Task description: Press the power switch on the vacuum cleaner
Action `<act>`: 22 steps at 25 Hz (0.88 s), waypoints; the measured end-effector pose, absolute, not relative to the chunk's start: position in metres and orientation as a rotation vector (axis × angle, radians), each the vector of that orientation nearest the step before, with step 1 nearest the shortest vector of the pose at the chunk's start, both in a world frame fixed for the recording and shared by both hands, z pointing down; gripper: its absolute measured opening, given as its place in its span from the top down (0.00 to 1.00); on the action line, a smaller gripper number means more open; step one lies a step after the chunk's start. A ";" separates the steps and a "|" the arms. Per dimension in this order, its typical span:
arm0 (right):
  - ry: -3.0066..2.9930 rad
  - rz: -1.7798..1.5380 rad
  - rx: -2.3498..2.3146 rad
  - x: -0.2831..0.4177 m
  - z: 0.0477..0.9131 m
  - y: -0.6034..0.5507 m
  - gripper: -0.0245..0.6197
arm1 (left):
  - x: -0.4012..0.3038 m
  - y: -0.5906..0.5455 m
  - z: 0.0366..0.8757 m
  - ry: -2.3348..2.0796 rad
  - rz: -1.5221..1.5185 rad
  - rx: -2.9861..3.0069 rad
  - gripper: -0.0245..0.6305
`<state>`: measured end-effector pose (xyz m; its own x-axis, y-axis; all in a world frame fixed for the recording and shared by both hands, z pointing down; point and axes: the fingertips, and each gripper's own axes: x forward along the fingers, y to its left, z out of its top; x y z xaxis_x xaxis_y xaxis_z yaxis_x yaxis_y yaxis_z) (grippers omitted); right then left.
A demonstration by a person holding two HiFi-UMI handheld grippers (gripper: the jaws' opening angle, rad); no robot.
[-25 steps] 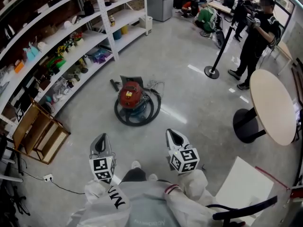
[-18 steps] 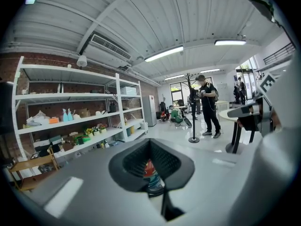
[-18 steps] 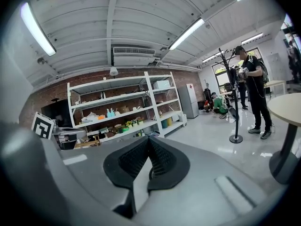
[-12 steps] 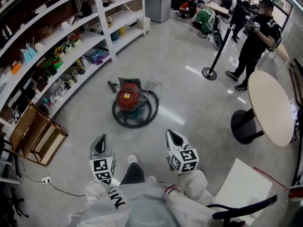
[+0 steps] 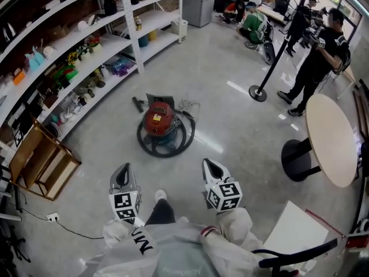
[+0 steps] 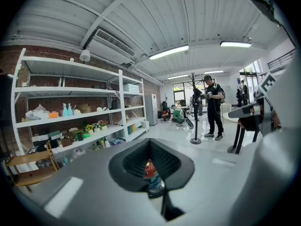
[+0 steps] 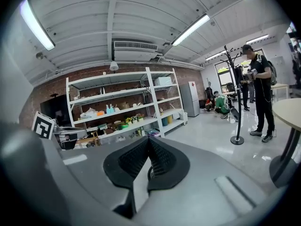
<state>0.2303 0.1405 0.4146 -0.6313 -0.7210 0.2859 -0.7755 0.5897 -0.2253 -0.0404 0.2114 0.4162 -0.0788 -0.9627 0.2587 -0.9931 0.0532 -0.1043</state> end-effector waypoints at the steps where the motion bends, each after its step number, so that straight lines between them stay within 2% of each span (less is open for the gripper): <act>1: -2.651 0.495 1.256 0.227 0.414 0.137 0.96 | -0.044 0.209 0.417 -2.191 0.385 2.044 0.96; 22: -2.648 0.474 1.206 0.145 0.412 0.063 0.96 | -0.115 0.139 0.419 -2.195 0.359 2.021 0.96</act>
<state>0.1449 0.0626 0.4124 -0.6495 -0.6973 0.3031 -0.7591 0.6170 -0.2074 -0.1152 0.1390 0.4192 -0.0904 -0.9616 0.2593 -0.9941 0.0713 -0.0821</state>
